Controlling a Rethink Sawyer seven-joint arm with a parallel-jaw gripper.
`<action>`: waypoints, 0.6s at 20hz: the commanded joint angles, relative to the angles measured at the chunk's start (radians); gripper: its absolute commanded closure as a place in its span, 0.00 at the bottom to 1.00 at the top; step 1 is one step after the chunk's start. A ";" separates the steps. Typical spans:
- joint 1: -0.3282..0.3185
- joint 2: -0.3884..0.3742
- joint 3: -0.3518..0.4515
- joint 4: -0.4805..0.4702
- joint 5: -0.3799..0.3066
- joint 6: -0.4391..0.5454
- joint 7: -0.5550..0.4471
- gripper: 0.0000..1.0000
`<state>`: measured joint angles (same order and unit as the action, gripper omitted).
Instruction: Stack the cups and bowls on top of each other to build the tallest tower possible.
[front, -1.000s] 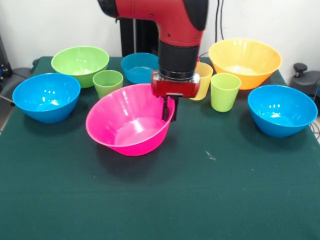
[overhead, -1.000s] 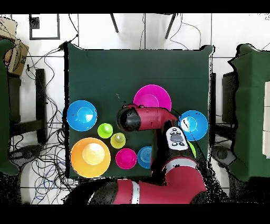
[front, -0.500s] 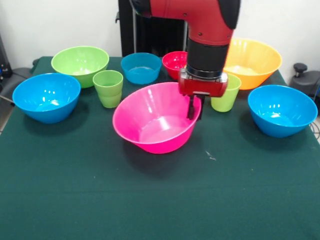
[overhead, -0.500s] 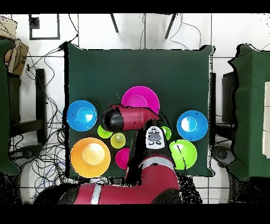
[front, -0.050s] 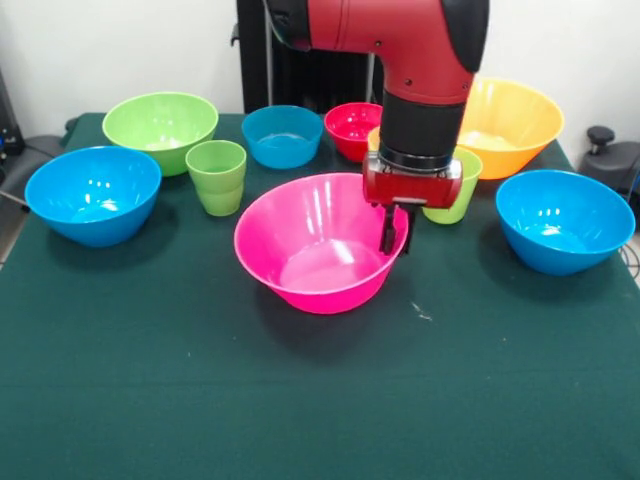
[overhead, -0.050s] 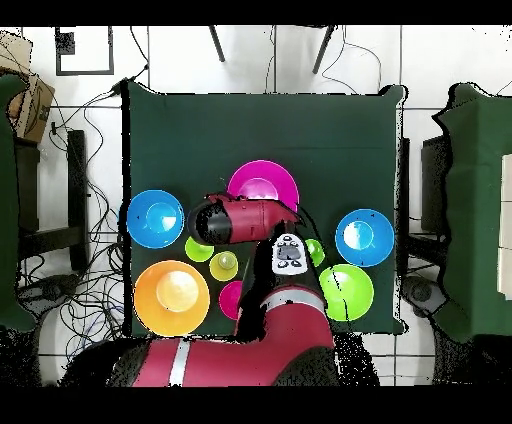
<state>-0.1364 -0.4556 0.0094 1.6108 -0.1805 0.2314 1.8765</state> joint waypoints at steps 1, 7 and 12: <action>-0.088 0.177 0.142 -0.112 -0.055 0.031 -0.051 1.00; -0.132 0.216 0.190 -0.169 -0.094 0.049 -0.105 1.00; -0.147 0.235 0.207 -0.171 -0.097 0.045 -0.092 1.00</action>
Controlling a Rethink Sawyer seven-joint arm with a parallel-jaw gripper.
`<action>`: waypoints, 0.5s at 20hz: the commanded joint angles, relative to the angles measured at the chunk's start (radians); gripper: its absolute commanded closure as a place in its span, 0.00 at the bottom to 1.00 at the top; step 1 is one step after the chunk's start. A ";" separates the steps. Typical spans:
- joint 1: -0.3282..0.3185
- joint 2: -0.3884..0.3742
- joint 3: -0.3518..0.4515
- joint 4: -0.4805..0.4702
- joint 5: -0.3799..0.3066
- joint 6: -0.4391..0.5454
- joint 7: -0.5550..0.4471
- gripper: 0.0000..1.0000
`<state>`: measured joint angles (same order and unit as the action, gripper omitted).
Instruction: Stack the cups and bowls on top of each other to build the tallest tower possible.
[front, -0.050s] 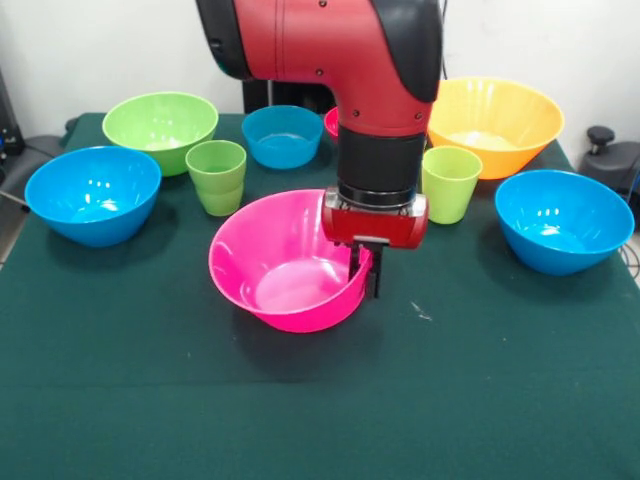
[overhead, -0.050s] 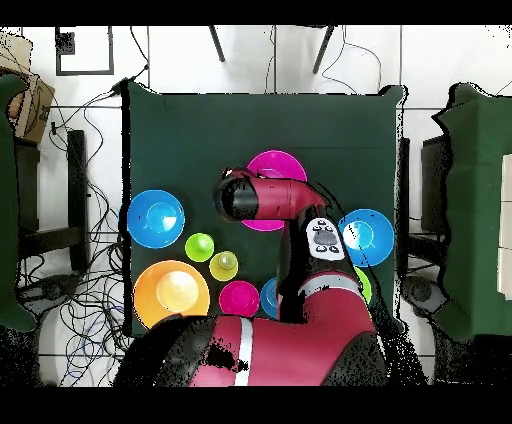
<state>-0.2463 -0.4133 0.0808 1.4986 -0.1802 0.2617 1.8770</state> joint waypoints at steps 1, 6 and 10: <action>-0.041 0.196 0.142 -0.058 -0.097 0.012 -0.089 1.00; -0.034 0.194 0.151 -0.016 -0.074 -0.023 -0.017 1.00; -0.012 0.184 0.139 0.020 -0.060 -0.051 0.035 1.00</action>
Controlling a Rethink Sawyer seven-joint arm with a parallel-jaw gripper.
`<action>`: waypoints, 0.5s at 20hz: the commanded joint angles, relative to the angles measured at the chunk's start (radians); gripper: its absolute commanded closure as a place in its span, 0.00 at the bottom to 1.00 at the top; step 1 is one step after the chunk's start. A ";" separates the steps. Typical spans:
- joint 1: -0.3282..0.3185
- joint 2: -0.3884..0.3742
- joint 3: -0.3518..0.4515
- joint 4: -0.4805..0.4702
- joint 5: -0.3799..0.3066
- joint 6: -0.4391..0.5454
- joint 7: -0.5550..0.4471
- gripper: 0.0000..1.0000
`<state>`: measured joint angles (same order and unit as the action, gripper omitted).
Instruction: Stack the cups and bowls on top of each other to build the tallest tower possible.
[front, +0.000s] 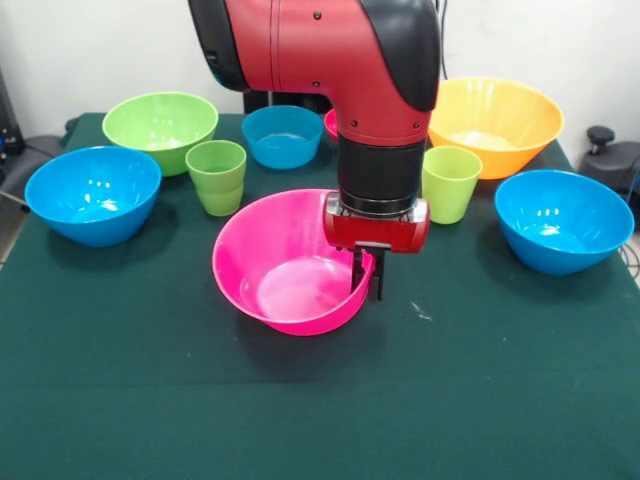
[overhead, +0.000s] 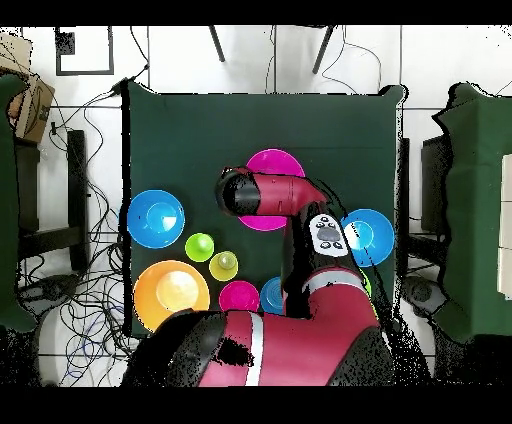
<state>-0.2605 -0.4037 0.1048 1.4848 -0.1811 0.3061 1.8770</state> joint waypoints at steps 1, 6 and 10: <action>0.006 0.172 0.112 0.037 -0.058 -0.094 0.040 1.00; 0.007 0.169 0.112 0.037 -0.053 -0.080 0.039 1.00; 0.009 0.173 0.109 0.029 -0.052 -0.093 0.046 1.00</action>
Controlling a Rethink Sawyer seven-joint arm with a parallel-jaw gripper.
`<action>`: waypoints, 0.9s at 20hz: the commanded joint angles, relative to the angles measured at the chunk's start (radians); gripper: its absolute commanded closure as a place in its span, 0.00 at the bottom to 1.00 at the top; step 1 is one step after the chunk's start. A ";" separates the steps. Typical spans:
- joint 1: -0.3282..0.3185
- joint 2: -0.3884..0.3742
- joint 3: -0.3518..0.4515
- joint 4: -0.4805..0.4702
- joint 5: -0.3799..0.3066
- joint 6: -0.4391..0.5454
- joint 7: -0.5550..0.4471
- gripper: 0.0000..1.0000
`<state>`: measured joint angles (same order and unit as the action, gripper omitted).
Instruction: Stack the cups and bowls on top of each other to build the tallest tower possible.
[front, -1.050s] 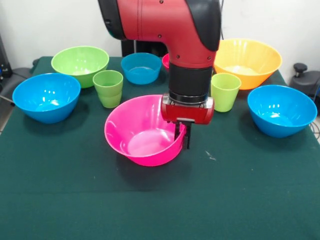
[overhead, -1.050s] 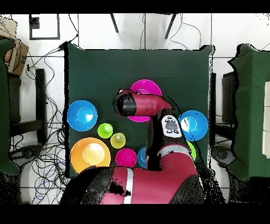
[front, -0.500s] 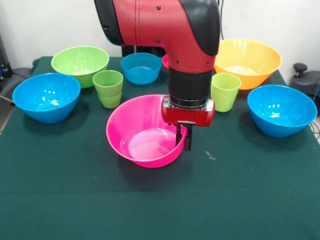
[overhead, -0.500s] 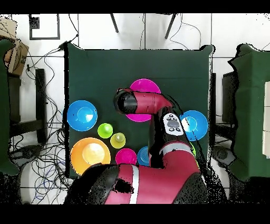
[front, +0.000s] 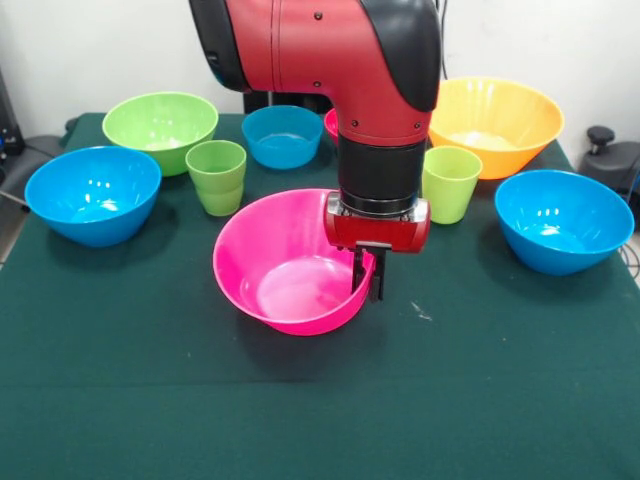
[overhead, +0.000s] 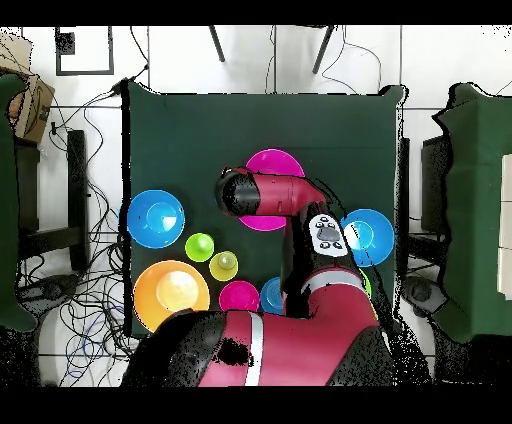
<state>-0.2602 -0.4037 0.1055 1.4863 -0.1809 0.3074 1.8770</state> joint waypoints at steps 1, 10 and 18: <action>0.012 0.173 0.105 0.026 -0.056 -0.107 0.050 1.00; 0.009 0.176 0.106 0.023 -0.038 -0.054 0.045 0.00; -0.009 0.182 0.124 0.016 -0.041 -0.023 0.017 0.00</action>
<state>-0.2647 -0.3516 0.1290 1.4825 -0.1808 0.2941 1.8768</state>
